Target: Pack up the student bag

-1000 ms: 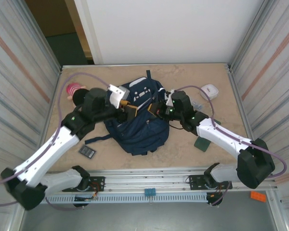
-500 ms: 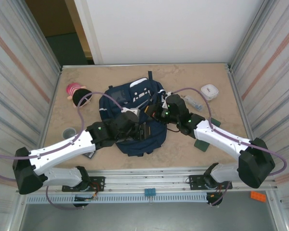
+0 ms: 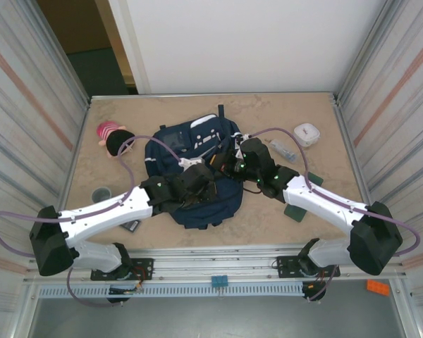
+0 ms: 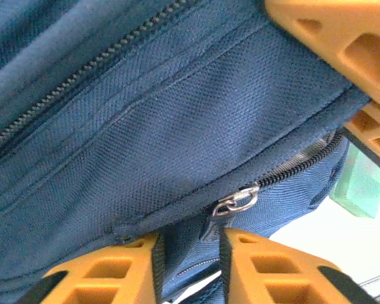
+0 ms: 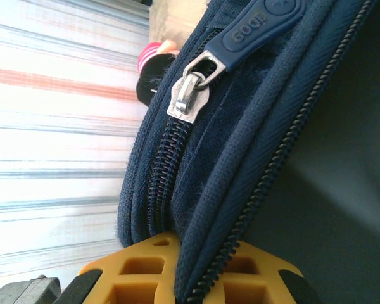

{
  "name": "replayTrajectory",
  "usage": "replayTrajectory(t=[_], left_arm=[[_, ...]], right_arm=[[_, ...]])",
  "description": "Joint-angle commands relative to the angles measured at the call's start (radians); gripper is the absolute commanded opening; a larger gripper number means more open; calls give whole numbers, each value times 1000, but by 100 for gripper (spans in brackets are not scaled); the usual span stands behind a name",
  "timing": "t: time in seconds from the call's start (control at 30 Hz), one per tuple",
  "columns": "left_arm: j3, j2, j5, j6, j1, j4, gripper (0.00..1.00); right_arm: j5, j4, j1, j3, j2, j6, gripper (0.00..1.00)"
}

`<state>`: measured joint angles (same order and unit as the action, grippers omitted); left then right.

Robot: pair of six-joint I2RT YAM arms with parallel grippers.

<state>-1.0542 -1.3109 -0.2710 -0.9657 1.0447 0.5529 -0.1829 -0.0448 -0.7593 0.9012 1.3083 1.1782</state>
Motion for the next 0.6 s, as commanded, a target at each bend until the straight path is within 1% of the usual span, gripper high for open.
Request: replayTrajectory(t=[0.0,0.13,0.2,0.27,0.3,0.4,0.47,0.53,0.57], left_arm=[[-48,-10,-83,11,-10,-21,24],[-43,3,-74,15,-23,-10,7],[-36,16,-64,17,-24,-7,3],[-24,29,-42,19,-28,-23,4],[-14,35,-26,14,-30,-38,8],[7,41,17,-2,-33,-99,28],[10,34,27,-13,-33,-110,34],[-2,21,15,-19,-32,-82,39],[-11,15,1,-26,-33,-56,42]], right_arm=[[14,-32,-15,59,-56,3,0],[22,4,-12,62,-66,-41,0],[26,21,-12,66,-64,-47,0],[19,20,-11,67,-58,-46,0],[10,15,-12,70,-53,-42,0],[-11,5,-13,78,-40,-31,0],[-13,2,-16,83,-36,-25,0],[-12,-1,-18,86,-38,-16,0],[-13,-4,-18,86,-41,17,0]])
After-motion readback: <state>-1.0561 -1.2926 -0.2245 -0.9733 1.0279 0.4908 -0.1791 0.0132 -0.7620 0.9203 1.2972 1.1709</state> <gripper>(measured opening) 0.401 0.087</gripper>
